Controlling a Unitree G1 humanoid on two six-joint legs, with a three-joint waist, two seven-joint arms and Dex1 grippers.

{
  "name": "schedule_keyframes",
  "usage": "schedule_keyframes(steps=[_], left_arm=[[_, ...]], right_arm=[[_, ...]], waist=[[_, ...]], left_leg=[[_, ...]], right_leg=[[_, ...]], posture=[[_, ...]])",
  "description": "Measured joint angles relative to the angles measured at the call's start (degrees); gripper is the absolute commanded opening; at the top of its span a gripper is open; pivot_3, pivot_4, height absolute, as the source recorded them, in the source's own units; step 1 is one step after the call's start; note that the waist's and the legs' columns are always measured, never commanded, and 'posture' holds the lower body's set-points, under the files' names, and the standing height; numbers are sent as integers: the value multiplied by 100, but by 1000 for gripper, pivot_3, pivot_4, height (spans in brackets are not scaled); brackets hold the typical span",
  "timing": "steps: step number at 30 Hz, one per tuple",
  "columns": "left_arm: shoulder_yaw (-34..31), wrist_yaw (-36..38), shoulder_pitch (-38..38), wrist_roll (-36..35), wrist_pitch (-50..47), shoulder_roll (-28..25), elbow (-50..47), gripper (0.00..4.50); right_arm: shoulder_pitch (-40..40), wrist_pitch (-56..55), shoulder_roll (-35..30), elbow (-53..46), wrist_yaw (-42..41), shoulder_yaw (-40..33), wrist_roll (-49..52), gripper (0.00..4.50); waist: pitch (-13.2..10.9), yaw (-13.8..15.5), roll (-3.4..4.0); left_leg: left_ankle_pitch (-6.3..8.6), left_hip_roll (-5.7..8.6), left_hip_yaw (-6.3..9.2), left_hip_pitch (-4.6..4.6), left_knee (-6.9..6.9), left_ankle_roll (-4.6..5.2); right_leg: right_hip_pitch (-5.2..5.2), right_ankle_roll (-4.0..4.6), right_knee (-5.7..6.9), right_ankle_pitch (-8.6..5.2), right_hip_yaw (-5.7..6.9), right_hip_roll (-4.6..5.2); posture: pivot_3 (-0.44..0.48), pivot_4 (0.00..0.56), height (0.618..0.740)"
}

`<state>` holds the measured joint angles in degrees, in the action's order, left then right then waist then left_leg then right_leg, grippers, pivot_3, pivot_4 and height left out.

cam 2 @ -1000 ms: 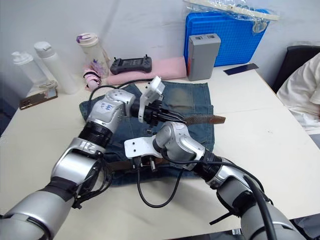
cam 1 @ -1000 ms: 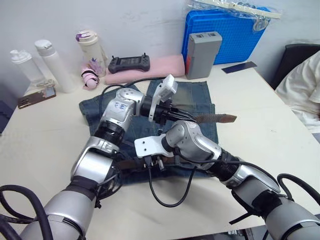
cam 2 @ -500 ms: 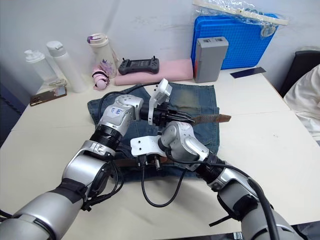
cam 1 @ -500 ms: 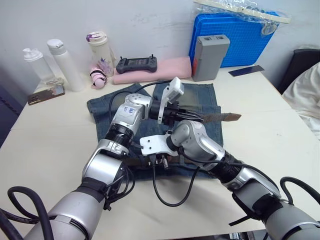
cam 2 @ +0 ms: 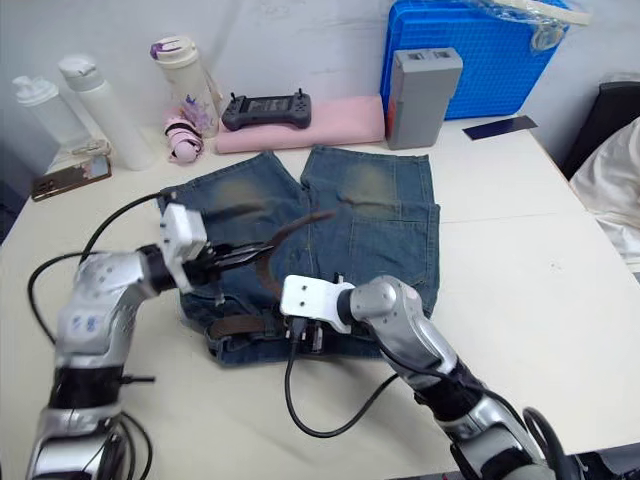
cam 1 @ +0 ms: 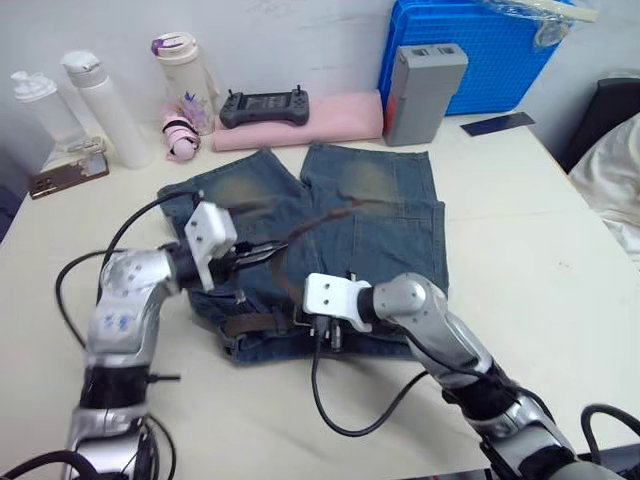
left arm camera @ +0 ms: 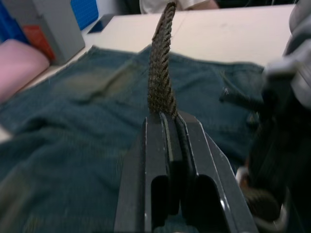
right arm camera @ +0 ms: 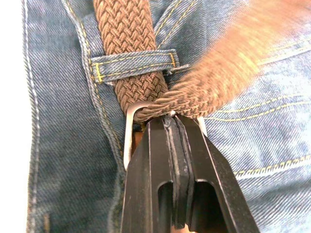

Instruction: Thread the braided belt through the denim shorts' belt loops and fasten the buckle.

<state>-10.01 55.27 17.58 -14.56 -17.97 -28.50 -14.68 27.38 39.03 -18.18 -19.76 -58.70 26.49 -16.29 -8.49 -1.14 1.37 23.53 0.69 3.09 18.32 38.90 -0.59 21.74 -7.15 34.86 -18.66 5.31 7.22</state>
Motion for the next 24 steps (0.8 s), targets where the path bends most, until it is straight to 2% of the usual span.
schedule_keyframes(steps=[2,9,10,11,15,18,19,21,24], left_arm=[[-67,-269,-434,-33,-90,-29,-422,0],[-105,-697,-942,-223,-187,-59,-927,0],[-105,-730,-970,-251,-189,-56,-927,0],[-105,-781,-995,-322,-197,-34,-928,0],[-110,-998,-1106,-597,-328,76,-928,0],[-127,-1074,-1089,-778,-426,52,-936,0],[-146,-1105,-1050,-891,-526,22,-937,0],[-239,-1158,-874,-1116,-737,-102,-938,0],[-315,-1203,-618,-1313,-884,-227,-939,0]], right_arm=[[-349,171,-12,-358,208,-282,213,13],[-638,877,-124,-977,547,-1012,908,13],[-654,971,-146,-1067,606,-1188,1038,661],[-706,1072,-145,-1212,651,-1372,1174,929],[-920,1367,-258,-1877,829,-1943,1704,2862],[-1165,1359,-529,-2214,905,-2035,1850,4264],[-1340,1282,-734,-2373,937,-2000,1856,4400],[-1608,1021,-1020,-2537,1065,-1841,1831,4400],[-1786,669,-1076,-2569,1298,-1511,1737,4400]], waist=[[-56,76,-8],[-105,110,-11],[-111,110,-18],[-120,107,-16],[-132,89,-19],[-134,96,-19],[-135,101,-20],[-143,108,-33],[-144,99,-34]], left_leg=[[0,23,22,19,9,2],[-11,56,59,92,21,21],[-11,62,59,99,15,22],[-12,63,60,102,12,23],[-12,70,64,101,11,23],[-12,71,64,100,15,23],[-12,71,63,100,18,23],[-13,71,63,100,25,24],[-14,72,61,95,28,24]], right_leg=[[-1,-14,-21,7,0,11],[48,-36,-32,19,4,19],[69,-36,-21,19,15,17],[76,-36,-20,19,26,16],[79,-35,-13,19,42,13],[77,-36,-11,19,41,14],[76,-35,-10,19,41,14],[74,-35,-6,19,40,15],[74,-35,0,19,36,17]], posture=[[0,150,740],[0,150,740],[0,150,740],[0,150,740],[0,150,740],[0,150,740],[0,150,740],[0,150,740],[0,150,740]])
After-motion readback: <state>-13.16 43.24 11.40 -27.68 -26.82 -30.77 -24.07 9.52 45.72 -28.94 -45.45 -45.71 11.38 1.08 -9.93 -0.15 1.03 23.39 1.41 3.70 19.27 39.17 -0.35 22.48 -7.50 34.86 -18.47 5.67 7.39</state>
